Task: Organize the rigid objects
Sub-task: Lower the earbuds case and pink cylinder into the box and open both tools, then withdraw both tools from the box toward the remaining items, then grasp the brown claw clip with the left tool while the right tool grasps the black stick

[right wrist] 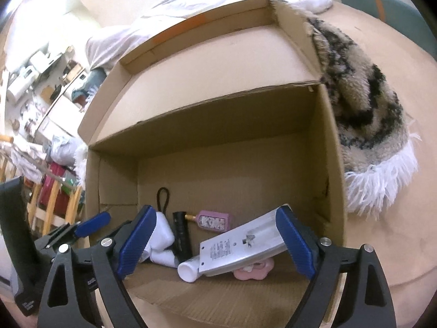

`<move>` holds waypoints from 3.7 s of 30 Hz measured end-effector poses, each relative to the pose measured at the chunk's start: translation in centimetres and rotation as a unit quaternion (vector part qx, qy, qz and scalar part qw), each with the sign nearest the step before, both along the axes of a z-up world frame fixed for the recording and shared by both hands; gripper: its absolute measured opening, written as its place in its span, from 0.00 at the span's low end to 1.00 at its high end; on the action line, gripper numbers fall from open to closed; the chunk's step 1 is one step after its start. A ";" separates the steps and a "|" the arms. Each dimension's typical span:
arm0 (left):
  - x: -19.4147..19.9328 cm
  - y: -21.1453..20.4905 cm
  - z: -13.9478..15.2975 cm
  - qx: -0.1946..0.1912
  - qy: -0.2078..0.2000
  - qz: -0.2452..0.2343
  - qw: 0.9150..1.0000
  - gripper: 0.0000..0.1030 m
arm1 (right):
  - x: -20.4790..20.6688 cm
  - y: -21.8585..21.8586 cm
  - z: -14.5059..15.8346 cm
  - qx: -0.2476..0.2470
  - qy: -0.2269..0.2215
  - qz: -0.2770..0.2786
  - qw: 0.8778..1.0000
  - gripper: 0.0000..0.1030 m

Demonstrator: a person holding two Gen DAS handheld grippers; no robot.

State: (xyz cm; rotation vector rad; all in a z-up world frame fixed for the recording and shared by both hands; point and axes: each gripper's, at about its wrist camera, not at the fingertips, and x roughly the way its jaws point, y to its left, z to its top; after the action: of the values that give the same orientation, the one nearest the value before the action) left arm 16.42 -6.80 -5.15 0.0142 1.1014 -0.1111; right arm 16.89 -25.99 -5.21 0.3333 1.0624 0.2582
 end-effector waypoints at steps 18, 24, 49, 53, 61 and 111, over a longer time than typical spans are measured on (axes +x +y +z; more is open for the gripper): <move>-3.4 1.3 4.7 0.017 -0.044 -0.005 0.999 0.57 | -2.9 -0.4 2.3 -0.003 -0.015 -0.004 1.000 0.92; -5.4 2.9 4.8 0.008 -0.033 0.010 0.999 0.61 | -5.5 -1.3 2.7 0.008 -0.010 -0.011 1.000 0.92; -8.9 6.7 0.0 -0.019 0.047 0.099 0.994 0.61 | -9.8 -4.8 -3.3 0.045 0.119 -0.070 0.989 0.92; -8.8 6.5 -0.6 -0.028 0.065 0.095 0.993 0.61 | -9.2 -4.3 -6.2 0.047 0.177 -0.068 0.981 0.91; -8.7 6.1 -0.7 -0.049 0.077 0.091 0.992 0.61 | -7.8 1.1 -7.1 -0.021 0.170 0.034 0.985 0.52; -8.9 -1.5 -10.1 -0.018 0.190 0.009 0.982 0.66 | -11.3 0.3 -7.9 -0.009 0.206 -0.054 0.977 0.20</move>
State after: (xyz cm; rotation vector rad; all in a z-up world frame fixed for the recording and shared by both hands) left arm 7.49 -8.32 -15.20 -0.0502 1.4814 -0.1208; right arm 5.55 -25.67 -13.12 0.4386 1.4481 0.0830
